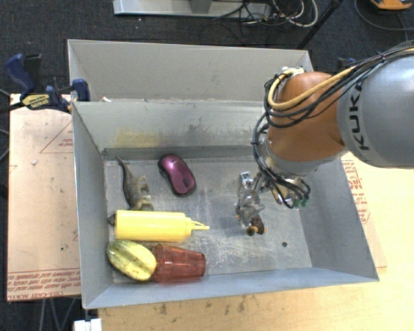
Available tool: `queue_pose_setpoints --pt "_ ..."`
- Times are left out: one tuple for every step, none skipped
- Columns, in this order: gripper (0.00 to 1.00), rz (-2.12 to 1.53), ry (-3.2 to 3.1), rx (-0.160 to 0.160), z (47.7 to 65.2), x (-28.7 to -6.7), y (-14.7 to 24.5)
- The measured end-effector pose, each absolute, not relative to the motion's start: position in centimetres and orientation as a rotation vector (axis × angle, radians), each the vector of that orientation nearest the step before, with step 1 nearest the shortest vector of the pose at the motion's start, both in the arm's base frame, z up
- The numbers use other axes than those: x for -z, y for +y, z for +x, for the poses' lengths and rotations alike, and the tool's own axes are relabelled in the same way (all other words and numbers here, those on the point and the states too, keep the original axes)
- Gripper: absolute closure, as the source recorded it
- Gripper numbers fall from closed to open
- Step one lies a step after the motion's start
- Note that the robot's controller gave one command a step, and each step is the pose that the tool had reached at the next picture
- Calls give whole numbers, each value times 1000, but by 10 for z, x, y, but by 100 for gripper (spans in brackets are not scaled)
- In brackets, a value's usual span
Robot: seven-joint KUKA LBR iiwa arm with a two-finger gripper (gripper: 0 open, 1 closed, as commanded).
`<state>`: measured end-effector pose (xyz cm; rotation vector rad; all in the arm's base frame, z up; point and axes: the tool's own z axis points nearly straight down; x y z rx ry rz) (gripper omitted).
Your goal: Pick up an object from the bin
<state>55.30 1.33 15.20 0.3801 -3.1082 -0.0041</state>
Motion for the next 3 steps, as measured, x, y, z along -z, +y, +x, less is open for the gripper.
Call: queue_pose_setpoints --pt "100 403 -3131 -1 552 -177 3" --pt "100 450 -3098 4 551 -189 4" --pt "100 462 -3108 1 557 -262 4"
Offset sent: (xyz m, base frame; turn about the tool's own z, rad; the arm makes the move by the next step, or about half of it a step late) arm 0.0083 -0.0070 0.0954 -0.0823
